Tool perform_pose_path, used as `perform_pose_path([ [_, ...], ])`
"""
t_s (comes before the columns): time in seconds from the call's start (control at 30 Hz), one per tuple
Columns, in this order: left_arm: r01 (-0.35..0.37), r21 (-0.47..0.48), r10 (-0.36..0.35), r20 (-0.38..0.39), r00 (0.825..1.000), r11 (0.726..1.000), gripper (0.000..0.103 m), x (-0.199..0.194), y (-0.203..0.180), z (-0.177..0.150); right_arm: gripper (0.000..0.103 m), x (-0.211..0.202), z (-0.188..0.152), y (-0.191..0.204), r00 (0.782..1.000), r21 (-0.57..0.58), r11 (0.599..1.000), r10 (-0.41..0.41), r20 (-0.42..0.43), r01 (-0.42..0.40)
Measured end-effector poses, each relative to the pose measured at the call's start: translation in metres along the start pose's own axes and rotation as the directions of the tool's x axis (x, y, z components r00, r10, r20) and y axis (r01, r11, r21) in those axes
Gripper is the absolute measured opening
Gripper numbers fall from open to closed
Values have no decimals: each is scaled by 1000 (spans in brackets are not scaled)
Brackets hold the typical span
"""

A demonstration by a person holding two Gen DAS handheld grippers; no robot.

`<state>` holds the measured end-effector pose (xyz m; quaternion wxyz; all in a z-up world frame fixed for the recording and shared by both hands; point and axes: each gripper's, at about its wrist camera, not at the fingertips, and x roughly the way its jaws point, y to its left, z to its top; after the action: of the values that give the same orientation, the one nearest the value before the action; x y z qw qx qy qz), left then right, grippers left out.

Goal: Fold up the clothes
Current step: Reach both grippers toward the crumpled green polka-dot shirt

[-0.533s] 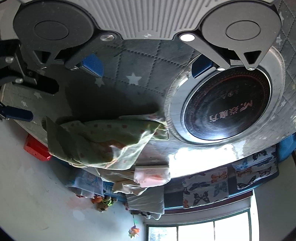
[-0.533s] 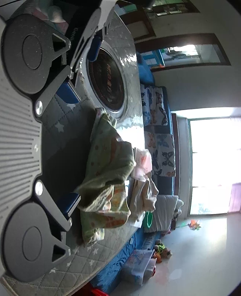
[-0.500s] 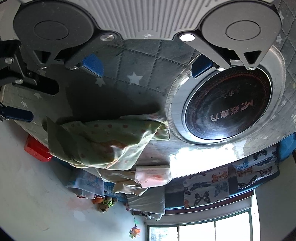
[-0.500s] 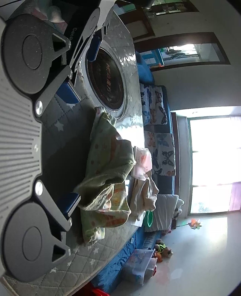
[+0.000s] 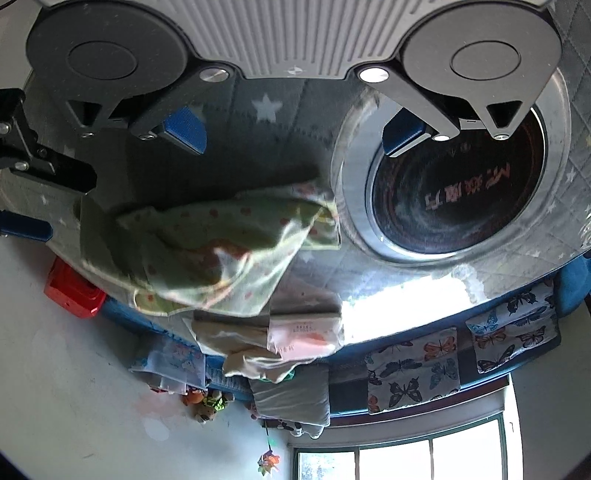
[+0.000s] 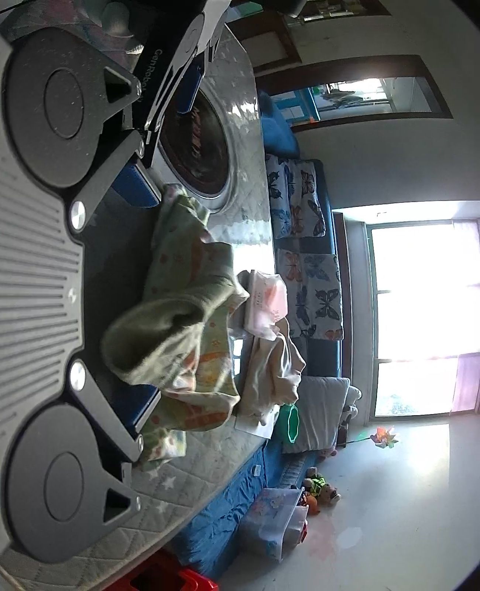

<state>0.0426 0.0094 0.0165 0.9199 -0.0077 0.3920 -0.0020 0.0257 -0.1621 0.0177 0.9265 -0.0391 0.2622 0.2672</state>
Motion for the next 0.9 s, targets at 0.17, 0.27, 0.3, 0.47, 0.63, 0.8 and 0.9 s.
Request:
perform_pose_path([
  [0.17, -9, -16, 9, 29, 1000, 1000, 103, 0, 7, 21, 98, 11, 15, 2, 1000, -39, 999, 10, 26, -9],
  [0.27, -19, -19, 20, 46, 999, 1000, 103, -2, 11, 33, 90, 24, 23, 3, 1000, -60, 998, 17, 23, -16],
  [0.3, -21, -20, 22, 51, 998, 1000, 103, -2, 12, 37, 84, 30, 25, 4, 999, -67, 997, 27, 18, -26],
  [0.47, -24, -20, 25, 75, 997, 1000, 103, -4, 14, 51, 54, 51, 33, 9, 997, -96, 992, 74, -31, -77],
  [0.63, -14, -2, 14, 80, 997, 1000, 103, -1, 7, 59, 17, 53, 26, 15, 991, -127, 984, 120, -68, -127],
  [0.8, 5, 21, -7, 83, 997, 1000, 103, 0, -3, 67, 10, 42, 10, 24, 985, -160, 973, 151, -86, -163],
  [0.9, 24, 43, -28, 84, 996, 999, 103, 2, -14, 70, 9, 33, 4, 31, 982, -190, 965, 164, -99, -180],
])
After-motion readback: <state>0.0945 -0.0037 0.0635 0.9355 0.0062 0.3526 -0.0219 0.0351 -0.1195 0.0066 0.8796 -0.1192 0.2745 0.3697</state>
